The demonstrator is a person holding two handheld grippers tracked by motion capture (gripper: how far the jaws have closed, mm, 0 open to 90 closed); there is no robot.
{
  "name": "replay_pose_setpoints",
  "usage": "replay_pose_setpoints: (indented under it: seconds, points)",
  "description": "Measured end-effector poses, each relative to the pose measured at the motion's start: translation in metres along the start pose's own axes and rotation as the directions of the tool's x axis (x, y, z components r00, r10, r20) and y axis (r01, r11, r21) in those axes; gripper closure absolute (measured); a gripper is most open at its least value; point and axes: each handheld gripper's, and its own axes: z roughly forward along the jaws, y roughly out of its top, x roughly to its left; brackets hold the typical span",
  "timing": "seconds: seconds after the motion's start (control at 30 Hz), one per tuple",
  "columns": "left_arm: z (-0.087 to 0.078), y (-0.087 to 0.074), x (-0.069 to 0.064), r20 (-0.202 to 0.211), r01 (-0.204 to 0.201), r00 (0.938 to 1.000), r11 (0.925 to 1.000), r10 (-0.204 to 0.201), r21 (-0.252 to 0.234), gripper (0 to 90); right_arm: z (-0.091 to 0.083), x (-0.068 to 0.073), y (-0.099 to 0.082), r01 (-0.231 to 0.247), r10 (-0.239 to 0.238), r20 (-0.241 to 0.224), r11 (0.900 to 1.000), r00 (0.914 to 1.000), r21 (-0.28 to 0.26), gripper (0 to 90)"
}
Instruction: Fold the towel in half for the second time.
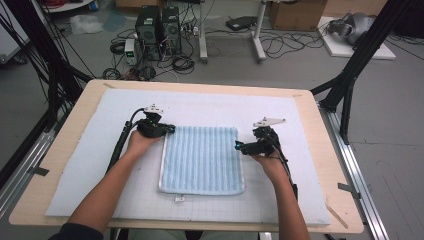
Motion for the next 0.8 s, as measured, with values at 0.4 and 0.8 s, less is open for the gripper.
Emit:
replay_pose_setpoints:
  seconds: [0.4, 0.8]
  points:
    - [0.0, -0.002, 0.001, 0.003, 0.026, 0.9997, 0.9996, -0.026, -0.011, 84.2, 0.034, -0.013, 0.04, 0.027, -0.028, 0.011, 0.9971, 0.9996, 0.071, 15.6]
    - [0.0, -0.003, 0.001, 0.003, 0.021, 0.9998, 0.9997, -0.021, -0.012, 84.2, 0.065, -0.021, 0.035, -0.002, 0.004, -0.009, 0.9878, 0.9999, 0.156, 45.6]
